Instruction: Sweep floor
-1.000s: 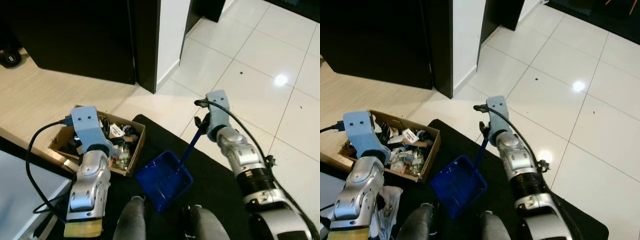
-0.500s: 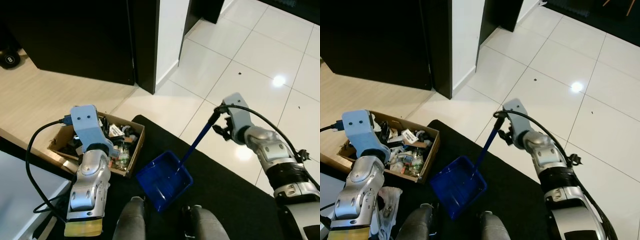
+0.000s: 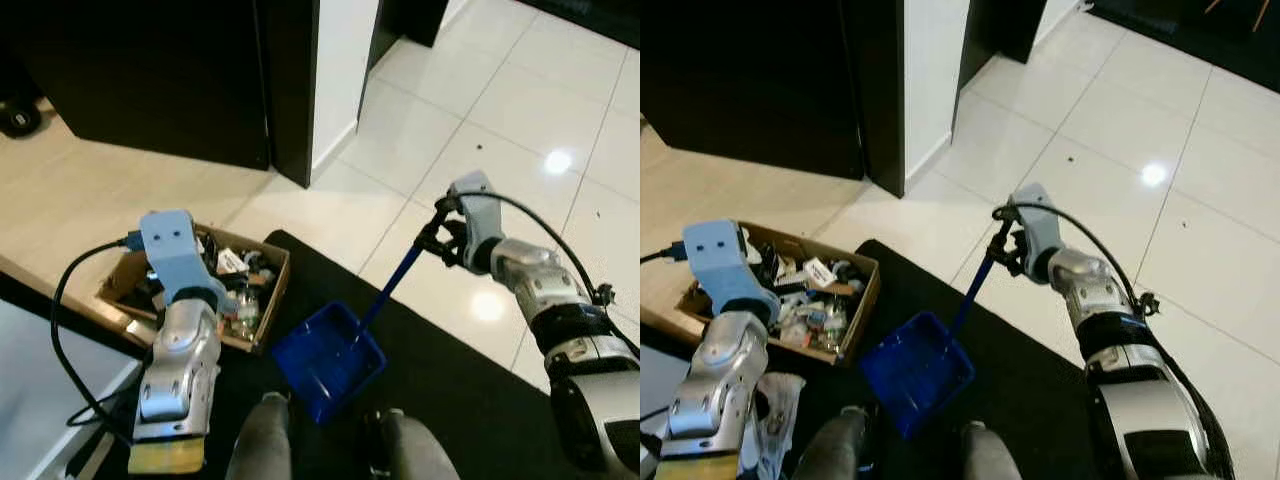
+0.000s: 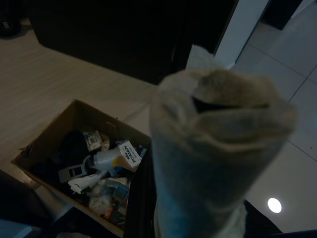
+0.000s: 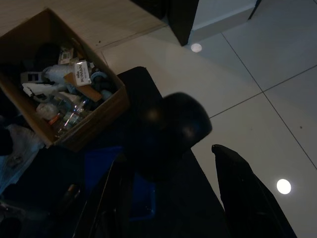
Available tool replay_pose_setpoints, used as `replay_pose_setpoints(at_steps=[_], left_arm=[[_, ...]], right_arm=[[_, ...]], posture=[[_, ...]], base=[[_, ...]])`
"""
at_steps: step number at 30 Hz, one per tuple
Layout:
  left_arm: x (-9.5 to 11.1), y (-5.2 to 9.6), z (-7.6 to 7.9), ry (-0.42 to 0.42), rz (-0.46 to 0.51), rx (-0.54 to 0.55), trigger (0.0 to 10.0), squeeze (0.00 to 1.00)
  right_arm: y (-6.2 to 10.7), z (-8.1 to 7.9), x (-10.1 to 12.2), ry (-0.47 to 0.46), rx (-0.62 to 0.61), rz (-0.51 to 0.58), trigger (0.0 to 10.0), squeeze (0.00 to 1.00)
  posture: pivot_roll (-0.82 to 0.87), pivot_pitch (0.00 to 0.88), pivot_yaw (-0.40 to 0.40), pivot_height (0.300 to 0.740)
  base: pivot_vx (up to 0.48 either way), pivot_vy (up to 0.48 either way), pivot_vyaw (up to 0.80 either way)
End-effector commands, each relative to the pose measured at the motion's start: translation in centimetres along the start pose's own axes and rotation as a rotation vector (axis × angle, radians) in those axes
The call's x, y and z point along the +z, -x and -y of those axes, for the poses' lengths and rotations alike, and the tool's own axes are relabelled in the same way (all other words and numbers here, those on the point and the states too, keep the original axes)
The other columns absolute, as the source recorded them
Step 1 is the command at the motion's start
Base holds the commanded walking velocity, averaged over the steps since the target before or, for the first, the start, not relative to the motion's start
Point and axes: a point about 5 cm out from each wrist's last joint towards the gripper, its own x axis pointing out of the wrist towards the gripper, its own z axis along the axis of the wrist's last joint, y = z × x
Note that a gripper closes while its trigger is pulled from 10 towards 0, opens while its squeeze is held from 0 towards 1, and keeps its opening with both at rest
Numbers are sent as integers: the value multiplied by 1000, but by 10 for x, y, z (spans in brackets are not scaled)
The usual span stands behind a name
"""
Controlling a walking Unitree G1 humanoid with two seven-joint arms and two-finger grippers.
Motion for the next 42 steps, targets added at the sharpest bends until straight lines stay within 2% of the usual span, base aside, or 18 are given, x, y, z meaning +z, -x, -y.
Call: replay_pose_setpoints(at_steps=[1,8,9,10,12,13,14,15,17,18,25,31,34,36,37,40,41,42], left_arm=[[-2,3,-3,-24,-6,17,10000,0],[-2,4,-4,-30,-9,15,10000,0],[-1,5,-4,-34,-10,13,10000,0],[-1,5,-5,-35,-10,14,10000,0],[-1,5,-5,-36,-9,15,10000,0],[-1,6,-6,-37,-8,17,10000,0],[0,6,-6,-37,-8,18,10000,0],[0,6,-7,-38,-7,21,10000,0],[0,7,-7,-39,-7,23,10000,0],[0,7,-8,-39,-7,27,10000,0],[-2,9,-7,-34,-12,31,10000,0],[-2,9,-5,-32,-13,29,10000,0],[-1,8,-6,-32,-12,29,10000,0],[0,9,-10,-39,-6,33,10000,0],[2,9,-14,-46,-1,35,10000,0],[11,7,-38,-61,17,53,10000,0],[11,7,-38,-61,17,53,10000,0],[17,7,-49,-66,24,45,10000,0]], right_arm=[[-1,0,-6,-51,0,-9,10000,0],[-9,-10,-8,-88,33,-14,10000,0],[-12,-14,-7,-83,46,-21,9529,0],[-13,-16,-6,-77,51,-22,7843,0],[-14,-17,-5,-71,55,-22,7843,0],[-15,-18,-4,-65,57,-23,5804,0],[-16,-19,-3,-61,59,-23,5804,0],[-16,-19,-1,-57,61,-22,3882,0],[-17,-20,0,-54,64,-20,3882,0],[-18,-20,2,-44,69,-18,0,0],[-17,-18,2,-20,78,-25,0,0],[-15,-14,-2,-37,42,-23,0,0],[-15,-14,3,-58,36,12,0,0],[-15,-12,15,-78,19,71,0,0],[-14,-12,20,-88,7,96,10000,0],[-11,-16,35,-124,5,188,10000,0],[-11,-16,35,-124,5,188,10000,0],[-7,-22,40,-139,18,222,10000,0]], posture=[[123,184,-49,740],[138,193,-36,740],[145,193,-36,740],[150,194,-35,740],[150,194,-35,740],[157,195,-38,740],[159,194,-38,740],[161,195,-40,740],[162,195,-42,740],[163,197,-45,740],[158,200,-48,740],[151,198,-48,740],[148,198,-49,740],[140,198,-45,740],[127,201,-39,740],[116,195,-32,740],[116,195,-32,740],[112,192,-28,740]], base=[[0,0,0],[0,0,0],[0,0,0],[0,0,0],[0,0,0],[0,0,0],[0,0,0],[0,0,0],[0,0,0],[0,0,0],[0,0,0],[0,0,0],[0,0,0],[0,0,0],[0,0,0],[0,0,0],[0,0,0],[0,0,0]])
